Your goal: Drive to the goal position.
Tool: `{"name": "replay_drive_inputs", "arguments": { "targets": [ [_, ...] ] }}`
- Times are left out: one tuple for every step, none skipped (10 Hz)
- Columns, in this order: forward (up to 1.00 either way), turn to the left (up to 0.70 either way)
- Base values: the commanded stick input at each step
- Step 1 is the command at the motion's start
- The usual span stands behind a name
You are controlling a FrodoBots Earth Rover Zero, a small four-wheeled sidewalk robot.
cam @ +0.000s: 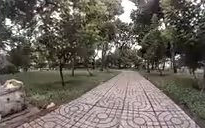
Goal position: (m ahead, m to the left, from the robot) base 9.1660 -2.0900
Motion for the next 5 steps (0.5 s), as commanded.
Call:
{"name": "replay_drive_inputs", "arguments": {
  "targets": [
    [0.70, 0.00],
    [0.70, 0.00],
    [0.70, 0.00],
    [0.70, 0.00],
    [0.70, 0.00]
  ]
}}
